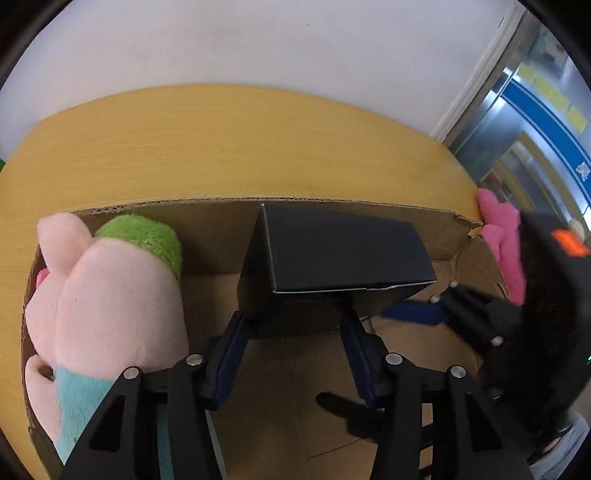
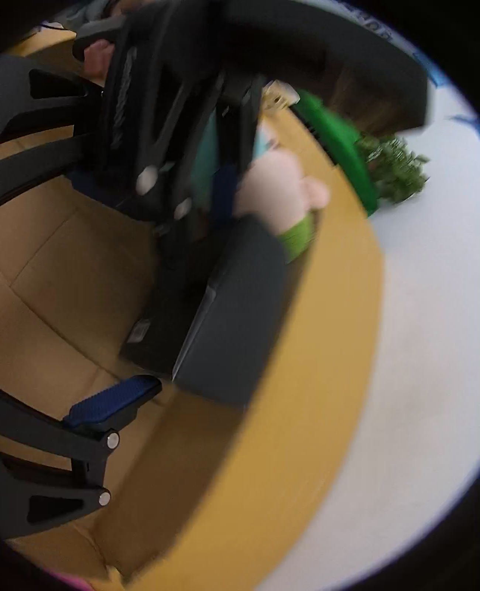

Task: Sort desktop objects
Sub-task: 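Lower the black box into the cardboard box beside the plush and release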

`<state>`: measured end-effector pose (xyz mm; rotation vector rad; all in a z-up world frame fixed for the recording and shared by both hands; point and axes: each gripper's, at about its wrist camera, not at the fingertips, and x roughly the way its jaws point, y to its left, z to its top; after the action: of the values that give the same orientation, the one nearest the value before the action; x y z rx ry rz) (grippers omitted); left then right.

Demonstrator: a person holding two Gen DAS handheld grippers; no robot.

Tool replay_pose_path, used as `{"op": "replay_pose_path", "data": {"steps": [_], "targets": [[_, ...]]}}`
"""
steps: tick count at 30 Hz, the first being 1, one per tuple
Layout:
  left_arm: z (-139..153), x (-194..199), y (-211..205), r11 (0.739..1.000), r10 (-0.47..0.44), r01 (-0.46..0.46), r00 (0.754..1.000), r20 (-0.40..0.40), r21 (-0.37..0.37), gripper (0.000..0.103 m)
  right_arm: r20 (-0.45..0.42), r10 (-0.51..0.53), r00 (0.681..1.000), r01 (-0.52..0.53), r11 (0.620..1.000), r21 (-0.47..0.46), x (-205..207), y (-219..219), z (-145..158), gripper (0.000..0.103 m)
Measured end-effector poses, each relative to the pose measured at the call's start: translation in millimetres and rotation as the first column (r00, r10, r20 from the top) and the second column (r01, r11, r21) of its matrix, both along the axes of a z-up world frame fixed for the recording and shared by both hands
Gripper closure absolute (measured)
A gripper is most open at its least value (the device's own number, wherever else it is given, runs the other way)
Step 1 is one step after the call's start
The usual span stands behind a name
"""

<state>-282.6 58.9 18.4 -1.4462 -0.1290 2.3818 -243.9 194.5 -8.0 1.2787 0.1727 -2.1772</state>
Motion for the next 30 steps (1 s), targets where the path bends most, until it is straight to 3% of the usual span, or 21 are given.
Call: {"op": "replay_pose_path", "data": {"steps": [2, 6, 10, 12, 15, 18, 24, 30], "targets": [[1, -2, 1, 1.0, 0.002, -0.002, 1.0, 0.008, -0.013, 0.054, 0.041, -0.003, 0.999, 0.004, 1.0, -0.009, -1, 0, -15, 0.018], [2, 1, -4, 0.999, 0.014, -0.014, 1.0, 0.008, -0.03, 0.054, 0.054, -0.012, 0.998, 0.014, 0.999, -0.031, -1, 0, -13, 0.018], [12, 14, -22, 0.995, -0.046, 0.041, 0.998, 0.042, 0.095, 0.053, 0.068, -0.002, 0.998, 0.015, 0.981, -0.193, -2, 13, 8, 0.018], [22, 22, -21, 0.995, -0.057, 0.055, 0.998, 0.028, 0.079, 0.053, 0.054, 0.015, 0.998, -0.002, 0.972, -0.234, 1, 7, 28, 0.018], [31, 26, -23, 0.999, -0.043, 0.043, 0.999, 0.008, 0.032, 0.049, 0.036, 0.04, 0.999, -0.033, 0.984, -0.177, 1, -8, 36, 0.018], [28, 28, -41, 1.0, 0.003, -0.004, 1.0, 0.018, 0.029, 0.041, 0.045, 0.005, 0.999, 0.002, 0.99, -0.14, -3, -5, 30, 0.018], [22, 21, -48, 0.998, -0.004, 0.002, 1.0, 0.03, 0.067, 0.037, 0.058, -0.096, 0.994, 0.104, 0.981, -0.165, 7, 68, 16, 0.017], [12, 0, -38, 0.988, 0.01, -0.02, 0.998, 0.065, 0.156, 0.036, -0.004, -0.112, 0.994, 0.11, 0.977, -0.185, -15, 64, 22, 0.017]]}}
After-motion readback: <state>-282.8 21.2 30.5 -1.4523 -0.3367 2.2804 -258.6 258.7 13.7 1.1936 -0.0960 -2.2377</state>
